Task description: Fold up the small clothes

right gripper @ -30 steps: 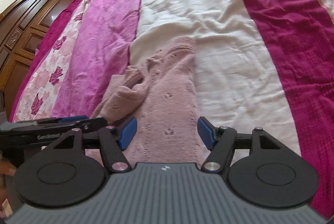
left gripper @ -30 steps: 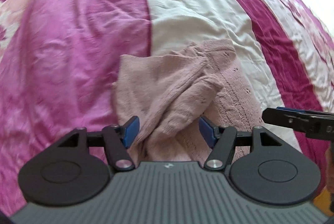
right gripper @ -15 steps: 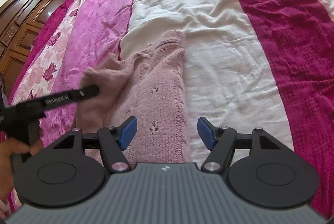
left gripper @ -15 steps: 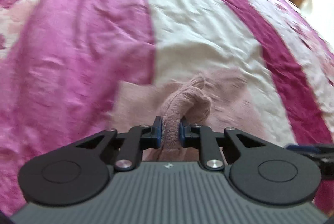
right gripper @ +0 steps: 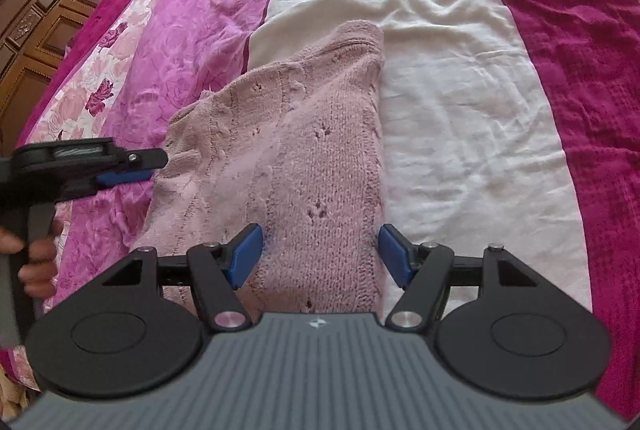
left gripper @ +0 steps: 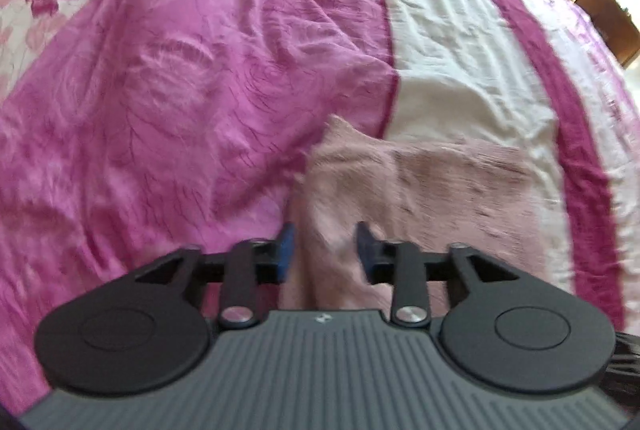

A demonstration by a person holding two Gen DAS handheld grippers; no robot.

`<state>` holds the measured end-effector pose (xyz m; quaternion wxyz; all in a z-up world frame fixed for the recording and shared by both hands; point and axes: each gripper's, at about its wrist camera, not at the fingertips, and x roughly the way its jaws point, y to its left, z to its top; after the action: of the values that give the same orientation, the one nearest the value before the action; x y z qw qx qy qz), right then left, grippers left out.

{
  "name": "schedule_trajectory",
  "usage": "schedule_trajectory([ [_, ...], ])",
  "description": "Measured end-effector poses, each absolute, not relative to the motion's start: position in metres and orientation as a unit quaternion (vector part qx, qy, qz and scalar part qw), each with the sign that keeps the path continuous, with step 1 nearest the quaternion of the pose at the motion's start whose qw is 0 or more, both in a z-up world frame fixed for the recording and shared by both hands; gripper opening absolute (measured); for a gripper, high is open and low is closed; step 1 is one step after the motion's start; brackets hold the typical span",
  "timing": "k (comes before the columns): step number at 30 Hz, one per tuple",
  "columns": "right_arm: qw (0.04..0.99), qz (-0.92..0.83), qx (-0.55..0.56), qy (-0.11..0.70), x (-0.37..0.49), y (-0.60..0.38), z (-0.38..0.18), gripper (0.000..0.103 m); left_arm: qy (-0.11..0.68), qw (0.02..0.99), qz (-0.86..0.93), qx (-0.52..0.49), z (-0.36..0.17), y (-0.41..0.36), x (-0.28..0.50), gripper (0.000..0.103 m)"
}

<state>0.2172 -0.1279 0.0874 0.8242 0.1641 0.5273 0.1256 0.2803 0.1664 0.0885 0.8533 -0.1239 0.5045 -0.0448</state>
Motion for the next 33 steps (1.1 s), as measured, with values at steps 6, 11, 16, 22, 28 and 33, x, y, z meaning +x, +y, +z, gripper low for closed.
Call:
schedule_trajectory([
  [6, 0.824, 0.129, 0.155, 0.529, 0.21, -0.127, 0.091, 0.071, 0.533, 0.826, -0.086, -0.163, 0.092, 0.153, 0.241, 0.05],
  [11, 0.825, 0.123, 0.152, 0.529, 0.206, -0.123, 0.087, 0.075, 0.565, 0.809, -0.076, -0.145, 0.068, 0.141, 0.228, 0.048],
  [16, 0.828, 0.13, 0.143, 0.526, 0.202, -0.115, 0.09, 0.076, 0.562, 0.816, -0.053, -0.124, 0.065, 0.149, 0.222, 0.017],
  [22, 0.832, 0.139, 0.126, 0.523, 0.197, -0.1, 0.089, 0.079, 0.572, 0.811, -0.035, -0.116, 0.058, 0.171, 0.224, 0.019],
  [28, 0.826, 0.121, 0.132, 0.534, 0.193, -0.105, 0.089, 0.08, 0.572, 0.809, -0.05, -0.123, 0.064, 0.173, 0.226, 0.032],
  [33, 0.829, 0.098, 0.138, 0.533, 0.185, -0.115, 0.1, 0.08, 0.581, 0.805, -0.041, -0.118, 0.073, 0.176, 0.221, 0.045],
])
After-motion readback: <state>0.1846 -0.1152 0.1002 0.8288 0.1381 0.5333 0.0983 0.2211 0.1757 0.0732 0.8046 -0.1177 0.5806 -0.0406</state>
